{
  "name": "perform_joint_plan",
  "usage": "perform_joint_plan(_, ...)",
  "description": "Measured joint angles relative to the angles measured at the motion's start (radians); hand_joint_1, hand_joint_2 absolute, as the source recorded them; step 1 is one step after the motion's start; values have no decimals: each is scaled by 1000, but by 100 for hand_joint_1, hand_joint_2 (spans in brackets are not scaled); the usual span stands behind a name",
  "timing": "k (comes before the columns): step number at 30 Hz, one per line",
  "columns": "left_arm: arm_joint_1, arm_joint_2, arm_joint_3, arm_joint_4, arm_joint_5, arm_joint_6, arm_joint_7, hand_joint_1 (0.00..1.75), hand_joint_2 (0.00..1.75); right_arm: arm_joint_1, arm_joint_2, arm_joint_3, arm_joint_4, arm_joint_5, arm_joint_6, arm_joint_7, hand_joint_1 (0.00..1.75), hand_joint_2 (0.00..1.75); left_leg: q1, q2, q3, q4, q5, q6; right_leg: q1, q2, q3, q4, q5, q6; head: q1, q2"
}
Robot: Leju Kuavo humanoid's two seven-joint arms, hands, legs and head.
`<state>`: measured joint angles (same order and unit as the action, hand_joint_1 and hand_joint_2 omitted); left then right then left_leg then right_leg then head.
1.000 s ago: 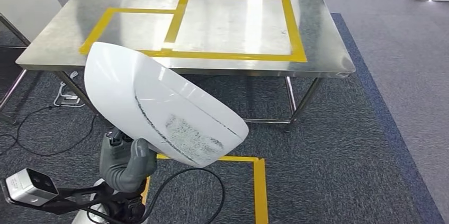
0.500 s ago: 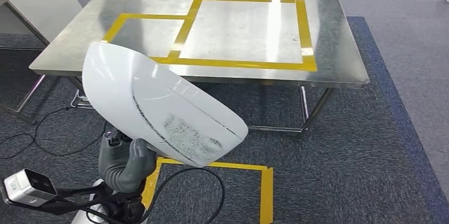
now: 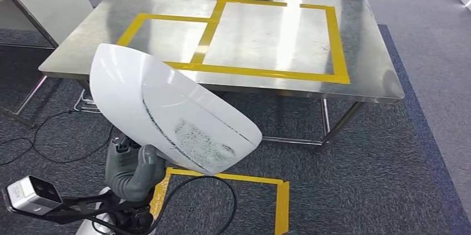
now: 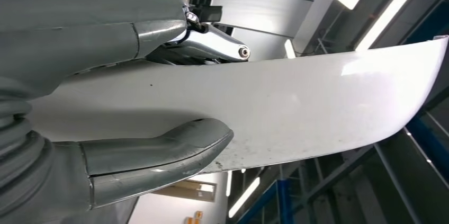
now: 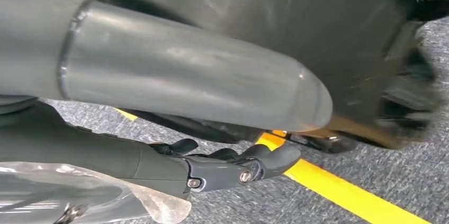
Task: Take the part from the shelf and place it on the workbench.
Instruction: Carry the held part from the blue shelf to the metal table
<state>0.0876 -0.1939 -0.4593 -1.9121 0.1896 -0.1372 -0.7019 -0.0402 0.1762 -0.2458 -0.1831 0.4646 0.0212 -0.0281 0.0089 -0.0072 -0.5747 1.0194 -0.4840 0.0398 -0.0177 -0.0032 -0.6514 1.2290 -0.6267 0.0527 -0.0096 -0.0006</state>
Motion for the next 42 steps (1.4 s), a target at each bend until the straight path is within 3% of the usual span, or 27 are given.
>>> perform_joint_plan(1,0,0,0,0,0,0,0,175,175,1,0,0,0,0,0,0,0,0,-1,-1,2,0,-3,2,0,0,-35,48,-5,1,0,0)
perform_joint_plan(2,0,0,0,0,0,0,0,175,175,2,0,-1,0,0,0,0,0,0,-2,-3,6,0,-6,2,0,0,-53,59,10,0,1,0)
perform_joint_plan(3,0,0,0,0,0,0,0,175,175,3,0,-1,0,0,0,0,0,0,-3,-5,11,0,-10,2,0,1,-50,31,45,-2,1,0)
perform_joint_plan(5,0,0,0,0,1,-1,0,175,175,4,0,-1,0,-1,0,0,0,0,-3,-8,25,0,-20,-3,1,2,-2,-98,126,-8,1,0)
perform_joint_plan(6,0,0,0,0,2,-1,0,175,175,3,0,-1,0,-1,1,0,0,0,-5,-8,28,2,-25,-7,3,3,25,-156,147,-12,1,0)
perform_joint_plan(8,0,0,0,1,2,-1,0,175,175,1,0,-2,0,-2,3,0,0,0,-7,-9,30,1,-30,-17,6,5,51,-204,149,-19,0,0)
perform_joint_plan(12,-1,1,0,1,2,0,0,175,175,2,0,-2,0,-3,5,1,0,0,-7,-6,26,26,-52,-38,0,3,67,-217,146,-38,-4,0)
perform_joint_plan(13,-1,2,0,1,2,0,0,175,175,2,0,-3,0,-3,6,1,0,0,-5,-6,7,70,-74,-44,-1,1,72,-220,144,-43,-6,0)
perform_joint_plan(15,-1,3,0,2,2,0,0,175,175,1,0,-4,0,-3,8,1,0,0,-3,-5,-62,202,-128,-52,-2,-1,78,-220,138,-50,-8,0)
perform_joint_plan(16,0,4,0,3,3,0,0,175,175,1,0,-5,0,-3,8,2,0,0,-1,-5,-94,258,-143,-54,-1,-1,81,-220,135,-52,-8,0)
perform_joint_plan(17,0,4,0,4,3,0,0,175,175,2,0,-6,0,-3,8,2,0,0,0,-5,-112,282,-139,-56,-1,-1,84,-220,133,-52,-8,0)
perform_joint_plan(18,0,4,0,5,3,1,0,175,175,2,0,-7,0,-3,9,2,0,0,0,-5,-111,267,-114,-55,-1,-1,89,-220,129,-51,-8,0)
perform_joint_plan(20,0,4,0,5,3,1,0,175,175,3,0,-8,0,-3,10,3,0,0,1,-3,-66,149,-33,-49,-1,1,101,-220,122,-46,-8,0)
perform_joint_plan(22,0,4,0,6,3,1,0,175,175,3,0,-9,0,-3,10,4,0,0,-3,0,-21,41,7,-40,2,2,106,-219,114,-35,-8,0)
perform_joint_plan(27,0,2,-1,6,3,1,0,175,175,-2,1,-10,0,0,13,6,0,0,-2,-1,-3,2,2,-15,2,0,99,-204,95,-7,-2,0)
perform_joint_plan(28,0,2,-1,6,3,1,0,175,175,-3,1,-10,0,0,13,7,0,0,0,-1,1,-2,2,-10,2,1,79,-167,75,-4,0,0)
perform_joint_plan(30,-1,2,-2,7,3,1,0,175,175,-3,1,-11,0,2,14,7,0,0,-1,0,3,-3,-2,-1,2,1,9,-40,21,1,5,0)
perform_joint_plan(32,-1,2,-2,7,3,1,0,175,175,0,1,-15,0,2,15,8,0,0,-4,-1,6,-3,-6,3,2,2,-52,55,4,4,5,0)
perform_joint_plan(33,-1,2,-2,8,3,1,0,175,175,1,1,-16,0,3,16,8,0,0,-4,-2,10,-2,-10,3,2,2,-58,50,25,3,5,0)
perform_joint_plan(34,-1,2,-2,8,3,1,0,175,175,1,1,-18,0,4,16,9,0,0,-5,-4,16,-2,-14,2,2,1,-43,4,63,1,5,0)
perform_joint_plan(36,-1,2,-2,8,3,0,0,175,175,1,1,-20,0,5,17,9,0,0,-7,-5,29,-1,-25,-4,3,2,16,-129,134,-6,5,0)
perform_joint_plan(37,-1,2,-2,8,3,0,0,175,175,0,1,-21,0,6,17,9,0,0,-8,-6,32,0,-29,-9,5,2,42,-177,148,-10,5,0)
perform_joint_plan(38,-1,2,-2,8,3,0,0,175,175,0,1,-22,0,7,17,9,0,0,-10,-5,34,0,-32,-13,7,2,56,-202,149,-15,4,0)
perform_joint_plan(42,-2,3,-2,8,3,-2,0,175,175,0,1,-24,0,11,17,10,0,0,-10,-5,35,12,-47,-32,3,3,73,-219,138,-33,0,0)
